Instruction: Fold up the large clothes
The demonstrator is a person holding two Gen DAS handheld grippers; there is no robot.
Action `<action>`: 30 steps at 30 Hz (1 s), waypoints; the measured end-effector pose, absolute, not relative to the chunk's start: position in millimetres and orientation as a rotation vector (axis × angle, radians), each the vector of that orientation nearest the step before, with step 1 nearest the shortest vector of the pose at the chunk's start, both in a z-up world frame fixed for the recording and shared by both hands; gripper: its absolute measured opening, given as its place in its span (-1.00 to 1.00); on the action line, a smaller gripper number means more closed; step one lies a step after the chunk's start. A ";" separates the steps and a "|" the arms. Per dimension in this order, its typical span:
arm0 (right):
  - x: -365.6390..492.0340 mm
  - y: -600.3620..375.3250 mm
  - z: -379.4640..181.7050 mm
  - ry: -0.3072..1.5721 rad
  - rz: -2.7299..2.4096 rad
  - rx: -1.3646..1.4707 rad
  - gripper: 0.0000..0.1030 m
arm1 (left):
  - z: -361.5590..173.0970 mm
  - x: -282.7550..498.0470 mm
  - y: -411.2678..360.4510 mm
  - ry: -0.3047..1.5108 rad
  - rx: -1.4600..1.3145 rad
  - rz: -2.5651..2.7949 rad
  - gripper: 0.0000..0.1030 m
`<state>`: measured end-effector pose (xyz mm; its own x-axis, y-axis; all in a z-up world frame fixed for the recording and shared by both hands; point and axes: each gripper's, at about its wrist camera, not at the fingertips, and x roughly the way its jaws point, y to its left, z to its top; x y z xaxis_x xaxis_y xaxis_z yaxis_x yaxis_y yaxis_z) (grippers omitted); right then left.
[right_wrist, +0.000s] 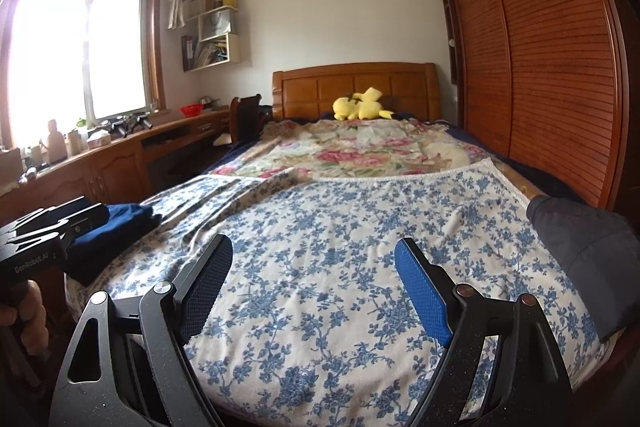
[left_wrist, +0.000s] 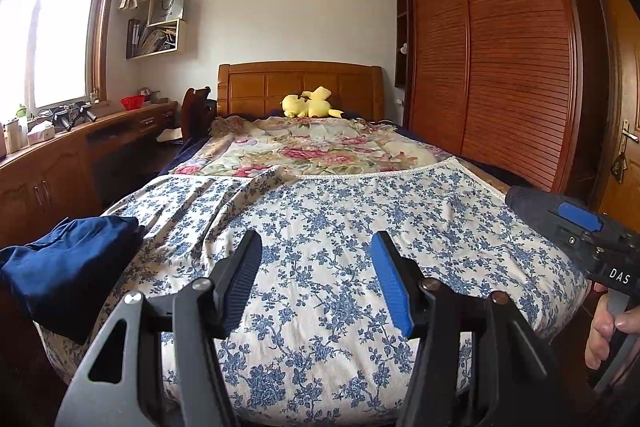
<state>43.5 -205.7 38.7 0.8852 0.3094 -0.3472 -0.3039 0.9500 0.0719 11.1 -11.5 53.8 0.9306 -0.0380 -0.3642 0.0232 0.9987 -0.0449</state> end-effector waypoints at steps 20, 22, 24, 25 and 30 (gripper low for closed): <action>44.6 -208.3 37.3 0.363 0.317 0.016 0.65 | 52.3 11.1 -14.5 0.376 -0.042 -0.031 0.09; 44.9 -208.1 37.2 0.364 0.317 0.018 0.65 | 52.4 11.2 -14.6 0.375 -0.042 -0.032 0.09; 44.6 -208.0 37.0 0.363 0.317 0.015 0.65 | 52.1 11.4 -15.2 0.375 -0.041 -0.032 0.09; 44.8 -208.3 36.9 0.363 0.317 0.016 0.65 | 52.2 11.3 -14.6 0.375 -0.041 -0.032 0.09; 44.3 -208.4 36.3 0.364 0.315 0.017 0.65 | 52.5 11.0 -15.1 0.372 -0.040 -0.034 0.09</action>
<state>44.3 -208.4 36.3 0.8862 0.3064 -0.3475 -0.3004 0.9511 0.0725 11.0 -15.1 52.5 0.9309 -0.0402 -0.3630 0.0253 0.9986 -0.0456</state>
